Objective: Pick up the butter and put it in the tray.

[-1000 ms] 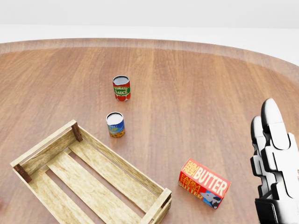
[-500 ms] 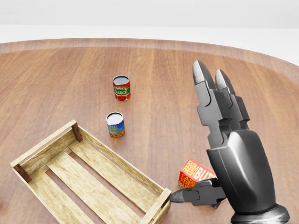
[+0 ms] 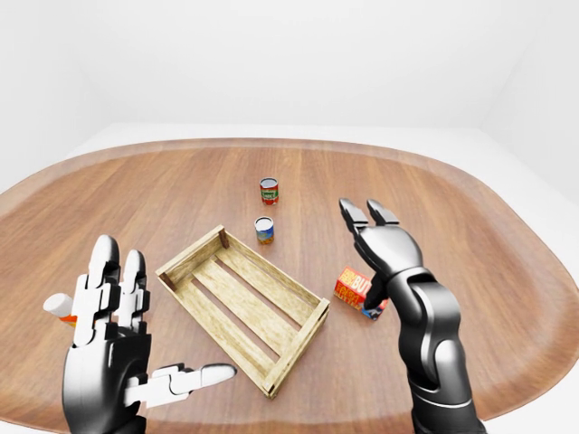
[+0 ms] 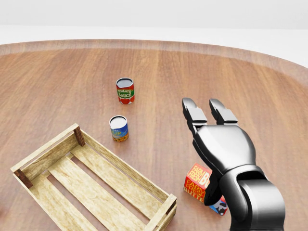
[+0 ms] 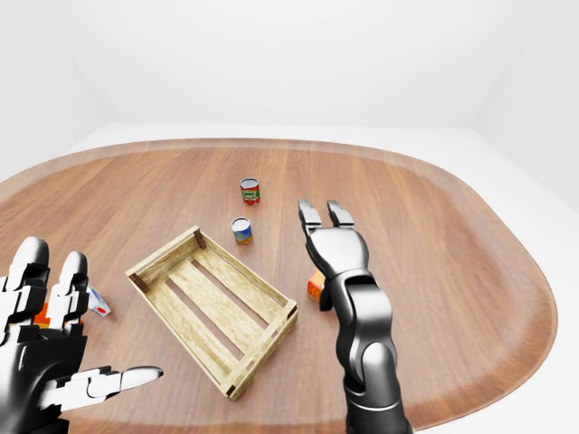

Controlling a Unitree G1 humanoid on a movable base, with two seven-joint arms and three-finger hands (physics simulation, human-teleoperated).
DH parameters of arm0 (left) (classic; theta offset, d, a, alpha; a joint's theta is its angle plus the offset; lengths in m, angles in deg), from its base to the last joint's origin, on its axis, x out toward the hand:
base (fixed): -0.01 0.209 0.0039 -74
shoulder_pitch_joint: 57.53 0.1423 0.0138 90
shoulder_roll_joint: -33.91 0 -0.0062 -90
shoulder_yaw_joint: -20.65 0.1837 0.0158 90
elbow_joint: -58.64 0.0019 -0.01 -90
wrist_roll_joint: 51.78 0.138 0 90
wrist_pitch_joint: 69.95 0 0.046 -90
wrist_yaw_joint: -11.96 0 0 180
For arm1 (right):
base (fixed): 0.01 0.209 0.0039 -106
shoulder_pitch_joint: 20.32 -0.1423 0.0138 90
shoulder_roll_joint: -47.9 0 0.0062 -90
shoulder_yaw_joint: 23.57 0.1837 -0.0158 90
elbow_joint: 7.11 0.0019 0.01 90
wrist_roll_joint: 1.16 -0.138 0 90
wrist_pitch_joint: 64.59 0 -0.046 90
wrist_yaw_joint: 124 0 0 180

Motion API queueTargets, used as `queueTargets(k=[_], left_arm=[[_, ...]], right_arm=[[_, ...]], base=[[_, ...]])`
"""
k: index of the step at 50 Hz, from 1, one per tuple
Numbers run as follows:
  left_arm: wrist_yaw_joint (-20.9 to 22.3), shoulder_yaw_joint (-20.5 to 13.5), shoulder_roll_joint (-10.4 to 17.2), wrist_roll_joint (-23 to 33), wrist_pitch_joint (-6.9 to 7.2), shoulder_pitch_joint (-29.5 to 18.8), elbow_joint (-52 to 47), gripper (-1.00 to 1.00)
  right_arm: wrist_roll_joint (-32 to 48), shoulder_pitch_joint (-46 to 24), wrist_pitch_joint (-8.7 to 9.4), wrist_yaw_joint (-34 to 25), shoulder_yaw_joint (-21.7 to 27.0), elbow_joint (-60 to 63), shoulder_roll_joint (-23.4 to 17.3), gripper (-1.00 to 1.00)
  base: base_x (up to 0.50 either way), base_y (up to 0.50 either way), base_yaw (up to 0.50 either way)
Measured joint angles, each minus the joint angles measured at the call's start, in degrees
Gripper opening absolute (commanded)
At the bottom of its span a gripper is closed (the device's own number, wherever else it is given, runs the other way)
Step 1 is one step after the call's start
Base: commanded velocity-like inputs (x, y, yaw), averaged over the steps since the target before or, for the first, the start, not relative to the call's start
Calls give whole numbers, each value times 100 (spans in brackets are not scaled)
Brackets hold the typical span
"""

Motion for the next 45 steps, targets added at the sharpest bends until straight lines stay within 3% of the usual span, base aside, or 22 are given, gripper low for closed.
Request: queueTargets(k=[18, 45], left_arm=[[22, -38, -24, -3, 44, -34, -7, 100], [30, -60, -39, -8, 66, -47, -18, 100]], right_arm=[[-407, -434, 0, 60, 150, -991, -76, 100], [-1030, -502, 0, 433, 44, -1618, -205, 100]], base=[[0, 0, 0], [0, 0, 0]])
